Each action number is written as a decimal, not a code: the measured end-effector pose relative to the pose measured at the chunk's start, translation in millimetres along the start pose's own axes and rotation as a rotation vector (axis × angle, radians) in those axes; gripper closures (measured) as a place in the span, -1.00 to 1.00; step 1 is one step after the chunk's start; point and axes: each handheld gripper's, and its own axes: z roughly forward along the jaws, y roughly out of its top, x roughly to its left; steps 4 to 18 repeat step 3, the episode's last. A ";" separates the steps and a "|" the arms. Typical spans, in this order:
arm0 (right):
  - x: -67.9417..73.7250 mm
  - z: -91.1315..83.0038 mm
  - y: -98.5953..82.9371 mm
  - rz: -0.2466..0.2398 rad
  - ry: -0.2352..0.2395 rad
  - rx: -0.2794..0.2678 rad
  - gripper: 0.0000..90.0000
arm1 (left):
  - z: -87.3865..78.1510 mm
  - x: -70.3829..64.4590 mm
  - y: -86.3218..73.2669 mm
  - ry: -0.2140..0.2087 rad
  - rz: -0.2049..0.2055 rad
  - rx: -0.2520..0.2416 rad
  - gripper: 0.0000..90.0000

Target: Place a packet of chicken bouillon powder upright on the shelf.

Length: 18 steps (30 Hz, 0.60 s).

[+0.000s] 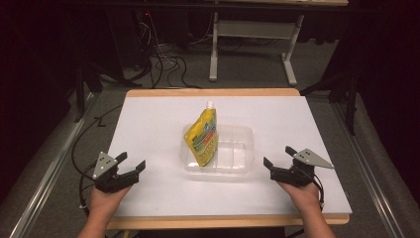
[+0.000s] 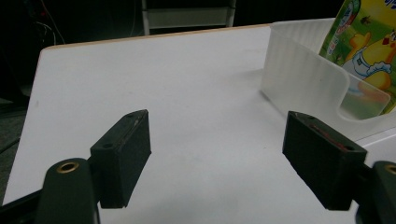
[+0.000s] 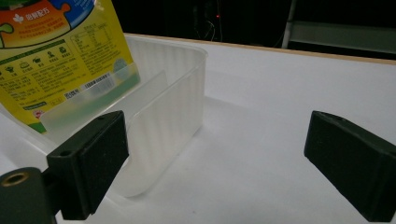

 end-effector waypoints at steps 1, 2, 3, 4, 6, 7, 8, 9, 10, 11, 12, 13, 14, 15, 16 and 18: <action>-0.2 -0.2 0.0 -0.002 0.001 -0.002 -0.85 | 0.1 -0.4 0.1 0.003 0.002 0.002 -0.47; -0.3 -0.4 -0.1 -0.003 0.001 -0.001 -0.85 | 0.4 -0.8 0.0 0.004 0.003 0.003 -0.47; -0.4 -0.4 -0.1 -0.004 0.000 0.000 -0.85 | 0.4 -1.0 -0.2 0.003 0.004 0.008 -0.47; -0.4 -0.4 -0.1 -0.004 0.000 0.000 -0.85 | 0.4 -1.0 -0.2 0.003 0.004 0.008 -0.47; -0.4 -0.4 -0.1 -0.004 0.000 0.000 -0.85 | 0.4 -1.0 -0.2 0.003 0.004 0.008 -0.47; -0.4 -0.4 -0.1 -0.004 0.000 0.000 -0.85 | 0.4 -1.0 -0.2 0.003 0.004 0.008 -0.47; -0.4 -0.4 -0.1 -0.004 0.000 0.000 -0.85 | 0.4 -1.0 -0.2 0.003 0.004 0.008 -0.47; -0.4 -0.4 -0.1 -0.004 0.000 0.000 -0.85 | 0.4 -1.0 -0.2 0.003 0.004 0.008 -0.47; -0.4 -0.4 -0.1 -0.004 0.000 0.000 -0.85 | 0.4 -1.0 -0.2 0.003 0.004 0.008 -0.47; -0.4 -0.4 -0.1 -0.004 0.000 0.000 -0.85 | 0.4 -1.0 -0.2 0.003 0.004 0.008 -0.47; -0.4 -0.4 -0.1 -0.004 0.000 0.000 -0.85 | 0.4 -1.0 -0.2 0.003 0.004 0.008 -0.47; -0.4 -0.4 -0.1 -0.004 0.000 0.000 -0.85 | 0.4 -1.0 -0.2 0.003 0.004 0.008 -0.47; -0.4 -0.4 -0.1 -0.004 0.000 0.000 -0.85 | 0.4 -1.0 -0.2 0.003 0.004 0.008 -0.47; -0.4 -0.4 -0.1 -0.004 0.000 0.000 -0.85 | 0.4 -1.0 -0.2 0.003 0.004 0.008 -0.47; -0.4 -0.4 -0.1 -0.004 0.000 0.000 -0.85 | 0.4 -1.0 -0.2 0.003 0.004 0.008 -0.47; -0.4 -0.4 -0.1 -0.004 0.000 0.000 -0.85 | 0.4 -1.0 -0.2 0.003 0.004 0.008 -0.47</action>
